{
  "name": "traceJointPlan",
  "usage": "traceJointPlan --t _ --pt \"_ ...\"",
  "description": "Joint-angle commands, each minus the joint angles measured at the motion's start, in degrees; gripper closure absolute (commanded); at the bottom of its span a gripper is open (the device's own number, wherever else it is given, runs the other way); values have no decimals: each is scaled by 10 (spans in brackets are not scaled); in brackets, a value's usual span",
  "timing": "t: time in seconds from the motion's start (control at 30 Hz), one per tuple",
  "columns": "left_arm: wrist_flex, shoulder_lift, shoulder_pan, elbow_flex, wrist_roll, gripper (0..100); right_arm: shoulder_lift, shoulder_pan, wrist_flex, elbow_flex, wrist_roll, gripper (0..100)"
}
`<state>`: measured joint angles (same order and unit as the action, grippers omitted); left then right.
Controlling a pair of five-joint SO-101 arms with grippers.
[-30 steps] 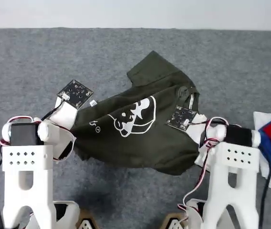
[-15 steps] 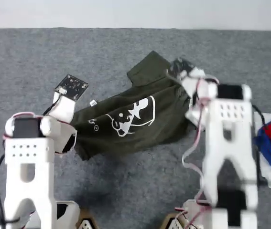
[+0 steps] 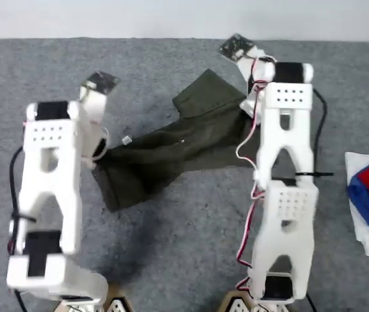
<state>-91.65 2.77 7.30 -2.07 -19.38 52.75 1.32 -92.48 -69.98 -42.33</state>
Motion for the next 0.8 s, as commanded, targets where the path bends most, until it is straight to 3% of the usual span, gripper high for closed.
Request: traceJointPlan --t 0.0,0.2,0.47,0.53,0.63,0.7,0.77 --pt "4 114 47 135 45 987 97 10 27 -221 24 978" --pt "-62 250 85 271 44 987 153 27 126 -257 41 814" --pt "-90 278 78 364 44 987 149 15 133 -260 56 809" --pt "-90 277 79 364 44 987 144 4 106 -262 68 811" --pt "-91 277 93 364 44 987 121 -14 -28 -257 97 809" --pt "-91 277 102 364 44 987 120 -19 -111 -256 78 809" --pt "-91 278 99 364 44 987 119 -35 -107 -240 60 809"
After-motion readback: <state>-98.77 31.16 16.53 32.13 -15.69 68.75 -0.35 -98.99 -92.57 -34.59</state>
